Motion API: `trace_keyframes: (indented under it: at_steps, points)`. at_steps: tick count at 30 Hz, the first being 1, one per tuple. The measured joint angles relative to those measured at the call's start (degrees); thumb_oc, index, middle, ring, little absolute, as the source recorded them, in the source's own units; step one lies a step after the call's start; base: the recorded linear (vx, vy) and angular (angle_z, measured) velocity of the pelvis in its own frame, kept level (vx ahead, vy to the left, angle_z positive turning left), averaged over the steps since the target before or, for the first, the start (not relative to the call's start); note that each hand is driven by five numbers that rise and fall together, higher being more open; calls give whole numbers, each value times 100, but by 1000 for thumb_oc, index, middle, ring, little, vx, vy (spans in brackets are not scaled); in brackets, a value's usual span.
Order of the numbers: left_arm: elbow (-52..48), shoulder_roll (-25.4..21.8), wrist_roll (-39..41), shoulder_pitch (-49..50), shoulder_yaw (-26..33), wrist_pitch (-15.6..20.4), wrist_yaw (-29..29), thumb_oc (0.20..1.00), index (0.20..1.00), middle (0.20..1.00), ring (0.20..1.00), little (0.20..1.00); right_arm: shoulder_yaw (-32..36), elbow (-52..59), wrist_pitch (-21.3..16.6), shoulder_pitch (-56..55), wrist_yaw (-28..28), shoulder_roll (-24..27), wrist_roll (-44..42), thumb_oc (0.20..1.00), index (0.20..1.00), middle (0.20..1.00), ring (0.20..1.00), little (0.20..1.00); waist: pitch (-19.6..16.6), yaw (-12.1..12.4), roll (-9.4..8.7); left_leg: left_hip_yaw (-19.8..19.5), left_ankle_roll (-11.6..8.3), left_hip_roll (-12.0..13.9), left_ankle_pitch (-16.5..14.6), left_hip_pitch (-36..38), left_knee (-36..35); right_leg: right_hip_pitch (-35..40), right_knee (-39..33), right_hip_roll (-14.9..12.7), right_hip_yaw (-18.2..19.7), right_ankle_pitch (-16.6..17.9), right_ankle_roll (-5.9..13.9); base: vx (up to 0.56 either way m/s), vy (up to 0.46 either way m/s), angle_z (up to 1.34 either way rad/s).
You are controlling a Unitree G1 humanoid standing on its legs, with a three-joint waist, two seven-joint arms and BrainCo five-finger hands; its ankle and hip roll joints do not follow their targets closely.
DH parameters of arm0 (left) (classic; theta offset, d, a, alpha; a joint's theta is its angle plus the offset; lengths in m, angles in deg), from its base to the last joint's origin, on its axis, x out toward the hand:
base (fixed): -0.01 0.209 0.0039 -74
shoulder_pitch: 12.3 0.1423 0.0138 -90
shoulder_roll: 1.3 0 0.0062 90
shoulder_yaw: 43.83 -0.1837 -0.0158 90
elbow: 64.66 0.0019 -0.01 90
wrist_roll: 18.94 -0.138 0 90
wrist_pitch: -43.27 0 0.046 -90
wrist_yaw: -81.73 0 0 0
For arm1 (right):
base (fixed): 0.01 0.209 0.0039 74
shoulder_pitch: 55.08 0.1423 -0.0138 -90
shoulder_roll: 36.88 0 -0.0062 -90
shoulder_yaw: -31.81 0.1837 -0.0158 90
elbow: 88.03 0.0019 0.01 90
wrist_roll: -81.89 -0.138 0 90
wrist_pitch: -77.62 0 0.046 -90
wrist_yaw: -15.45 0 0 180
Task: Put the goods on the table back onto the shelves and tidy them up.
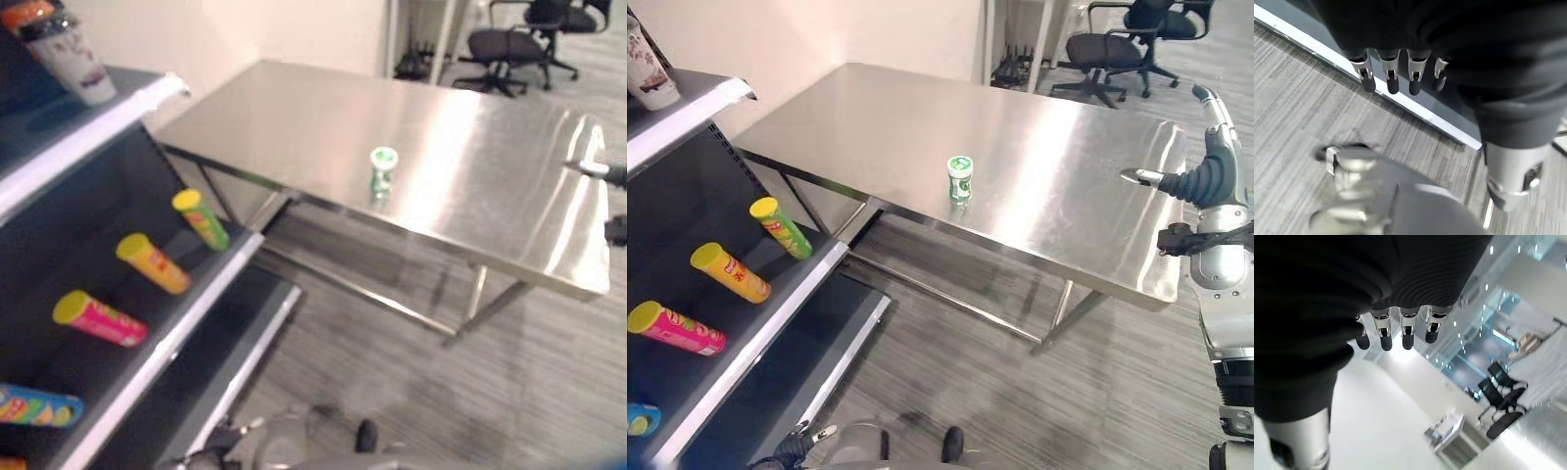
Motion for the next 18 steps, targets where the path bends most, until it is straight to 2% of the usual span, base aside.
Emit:
trace_keyframes:
  at_steps: [1,2,3,5,6,10,11,12,13,14,15,16,17,18]
  points:
    - [-22,-3,-3,0,-5,7,4,1000,1000,1000,1000,1000,-47,-8,2,-8,-6,-29,-10,1000,1000,1000,1000,1000,-1,20,60,99,14,-138,152,-8,-532,30,-1,53,-68,-22,30,146,-38,7]
    - [-18,-10,-13,-3,-3,6,6,1000,1000,1000,1000,1000,-83,-12,3,-8,-6,-59,-39,1000,1000,1000,1000,1000,5,27,75,207,96,-205,244,-17,-731,51,-1,65,-62,-49,64,224,-14,0]
    - [-2,-19,-25,-13,2,4,10,1000,1000,1000,1000,1000,-192,-14,7,-29,-23,-100,-86,1000,1000,1000,1000,1000,12,26,101,481,127,-328,417,-42,-1045,111,-2,106,-61,-114,125,227,9,-5]
    - [16,-29,-29,-10,16,0,14,1000,1000,1000,1000,1000,-208,-15,10,-30,-118,-148,-93,1000,1000,1000,1000,1000,10,46,121,768,331,-385,561,67,-1255,219,0,178,-23,-210,159,254,10,-15]
    - [12,-28,-30,8,12,1,15,1000,1000,1000,1000,1000,-211,-12,9,-32,-128,-145,-93,1000,1000,1000,1000,1000,14,47,111,741,374,-436,595,165,-1327,270,0,184,-6,-210,160,212,16,-18]
    - [27,-25,-30,-88,31,1,19,1000,1000,1000,1000,1000,-205,27,10,-28,-293,-134,-161,1000,1000,1000,1000,1000,15,28,79,742,410,-578,585,608,-1526,326,2,195,114,-239,206,176,54,-13]
    - [65,-20,-30,-145,59,5,19,1000,1000,1000,1000,1000,-209,24,11,-27,-347,-141,-213,1000,1000,1000,1000,1000,14,6,77,787,615,-623,553,699,-1525,338,3,204,114,-261,240,166,86,-4]
    - [125,-16,-29,-186,65,0,20,1000,1000,1000,1000,1000,-216,27,12,-32,-384,-142,-214,1000,1000,1000,1000,1000,9,4,88,773,730,-647,499,771,-1526,364,5,213,119,-271,255,77,94,2]
    - [142,-14,-29,-204,68,3,20,1000,1000,1000,1000,1000,-217,29,11,-33,-436,-141,-215,1000,1000,1000,1000,1000,-20,-19,179,760,830,-652,429,897,-1524,380,102,293,124,-289,283,65,128,3]
    - [211,29,-27,-222,70,-3,25,1000,1000,1000,1000,1000,-239,52,15,-28,-475,-134,-222,1000,1000,1000,1000,1000,-11,-59,363,731,992,-489,374,1013,-1527,251,551,448,96,-437,487,76,133,7]
    - [229,45,-27,-218,44,-1,21,1000,1000,1000,1000,1000,-239,110,16,-33,-504,-130,-261,1000,1000,1000,1000,1000,-9,-95,548,693,1071,-337,336,1082,-1524,99,1003,586,98,-541,617,50,65,5]
    - [306,-10,-29,-269,-5,-1,26,1000,1000,1000,1000,1000,-252,268,16,-68,-542,-229,-364,1000,1000,1000,1000,1000,47,-108,613,579,1216,-252,439,1175,-1501,-313,2045,548,122,-856,798,22,3,24]
    - [314,-29,-29,-246,8,-12,28,1000,1000,1000,1000,1000,-334,547,2,-158,-628,-224,-438,1000,1000,1000,1000,1000,36,-207,552,342,1285,-311,421,1258,-1464,-794,3196,213,89,-1340,816,33,-64,59]
    - [308,-20,-30,-237,6,-27,24,1000,1000,1000,1000,1000,-342,782,-36,-204,-663,-208,-448,1000,1000,1000,1000,1000,30,-363,475,249,1266,-453,486,1335,-1468,-950,3670,-247,157,-1507,912,50,-94,75]
